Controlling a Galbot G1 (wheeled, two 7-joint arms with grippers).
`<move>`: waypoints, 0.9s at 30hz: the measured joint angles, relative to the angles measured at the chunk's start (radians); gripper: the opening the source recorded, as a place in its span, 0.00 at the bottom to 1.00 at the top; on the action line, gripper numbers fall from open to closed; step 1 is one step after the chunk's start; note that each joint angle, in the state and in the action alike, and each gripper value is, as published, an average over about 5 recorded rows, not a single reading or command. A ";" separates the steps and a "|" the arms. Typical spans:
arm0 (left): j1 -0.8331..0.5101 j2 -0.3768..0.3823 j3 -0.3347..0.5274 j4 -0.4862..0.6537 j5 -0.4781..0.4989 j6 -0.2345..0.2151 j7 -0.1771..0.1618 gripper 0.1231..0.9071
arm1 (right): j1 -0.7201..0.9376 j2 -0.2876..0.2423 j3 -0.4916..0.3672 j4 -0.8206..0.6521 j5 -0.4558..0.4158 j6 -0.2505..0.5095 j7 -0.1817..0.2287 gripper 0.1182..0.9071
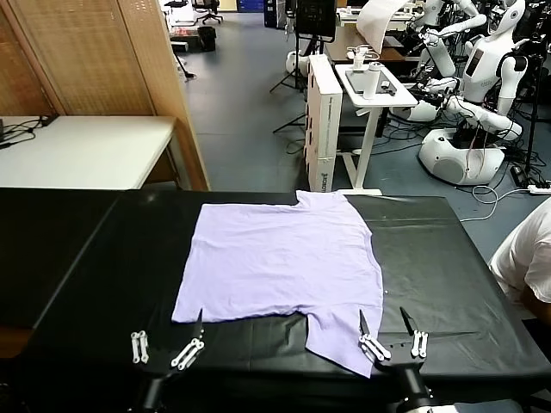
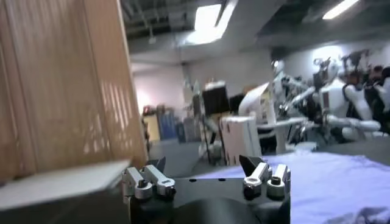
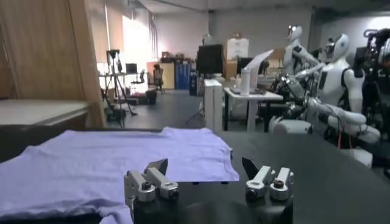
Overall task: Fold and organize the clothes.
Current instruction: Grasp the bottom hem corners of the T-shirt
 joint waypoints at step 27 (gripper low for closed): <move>-0.194 0.040 -0.046 0.062 -0.175 0.407 0.031 1.00 | 0.068 0.012 -0.028 -0.080 0.075 -0.110 0.036 1.00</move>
